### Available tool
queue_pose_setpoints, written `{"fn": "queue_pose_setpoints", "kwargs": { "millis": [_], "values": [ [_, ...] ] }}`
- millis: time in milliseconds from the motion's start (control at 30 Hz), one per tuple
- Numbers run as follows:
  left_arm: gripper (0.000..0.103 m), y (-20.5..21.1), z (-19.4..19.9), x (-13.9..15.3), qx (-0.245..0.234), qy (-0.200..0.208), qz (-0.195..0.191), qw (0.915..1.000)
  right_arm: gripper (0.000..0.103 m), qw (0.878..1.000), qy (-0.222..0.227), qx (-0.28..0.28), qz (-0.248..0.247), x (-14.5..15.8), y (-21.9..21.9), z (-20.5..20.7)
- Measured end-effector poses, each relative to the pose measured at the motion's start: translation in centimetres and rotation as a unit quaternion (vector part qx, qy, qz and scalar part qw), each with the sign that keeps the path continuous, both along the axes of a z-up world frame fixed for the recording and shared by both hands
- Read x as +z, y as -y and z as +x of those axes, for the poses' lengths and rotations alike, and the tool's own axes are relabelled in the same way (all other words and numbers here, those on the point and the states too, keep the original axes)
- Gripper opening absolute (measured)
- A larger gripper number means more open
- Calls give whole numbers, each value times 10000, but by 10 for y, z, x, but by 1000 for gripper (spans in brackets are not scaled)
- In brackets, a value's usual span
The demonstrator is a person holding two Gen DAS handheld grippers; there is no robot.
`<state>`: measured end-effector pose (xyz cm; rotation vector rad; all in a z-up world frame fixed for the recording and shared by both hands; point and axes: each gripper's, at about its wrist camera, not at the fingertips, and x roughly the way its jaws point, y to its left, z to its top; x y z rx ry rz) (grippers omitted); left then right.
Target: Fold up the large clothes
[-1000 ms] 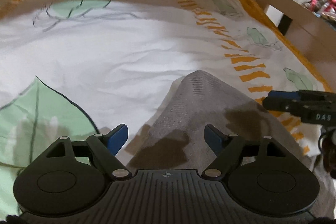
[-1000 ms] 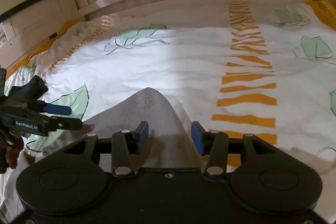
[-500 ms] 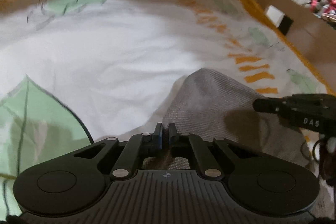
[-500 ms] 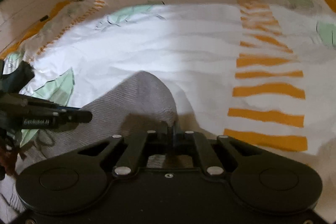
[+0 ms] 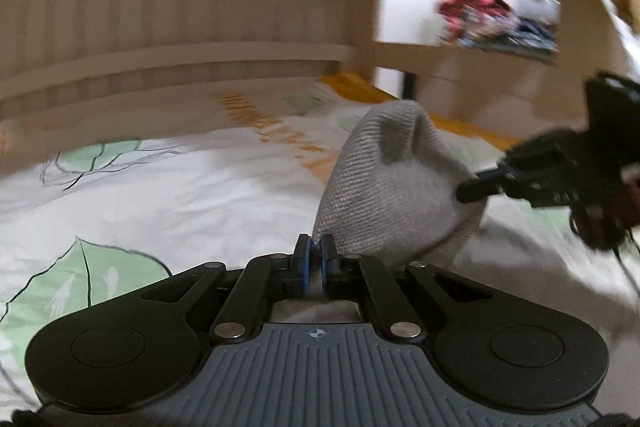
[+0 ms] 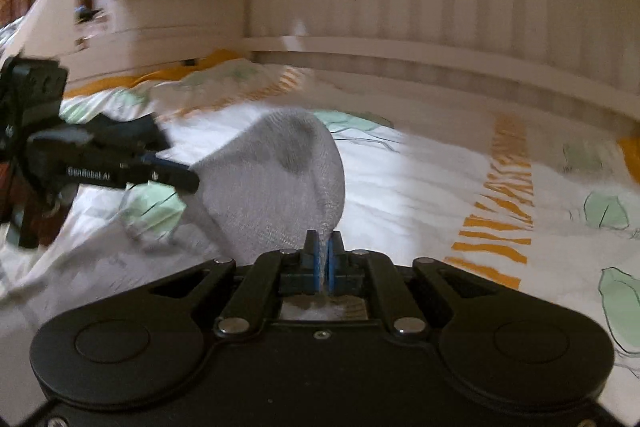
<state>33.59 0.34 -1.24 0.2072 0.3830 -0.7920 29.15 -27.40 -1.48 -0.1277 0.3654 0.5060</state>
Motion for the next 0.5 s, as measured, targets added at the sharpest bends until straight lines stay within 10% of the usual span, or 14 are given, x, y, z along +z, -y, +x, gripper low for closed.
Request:
{"fn": "queue_pose_setpoints", "kwargs": {
  "millis": [300, 500],
  "values": [
    [7, -12, -74, -46, -638, -804, 1010, 9896, 11, 9926, -711, 518, -841, -46, -19, -88],
    [22, -24, -64, -25, -36, -1513, 260, 9881, 17, 9917, -1162, 283, -478, -40, -10, -98]
  ]
}}
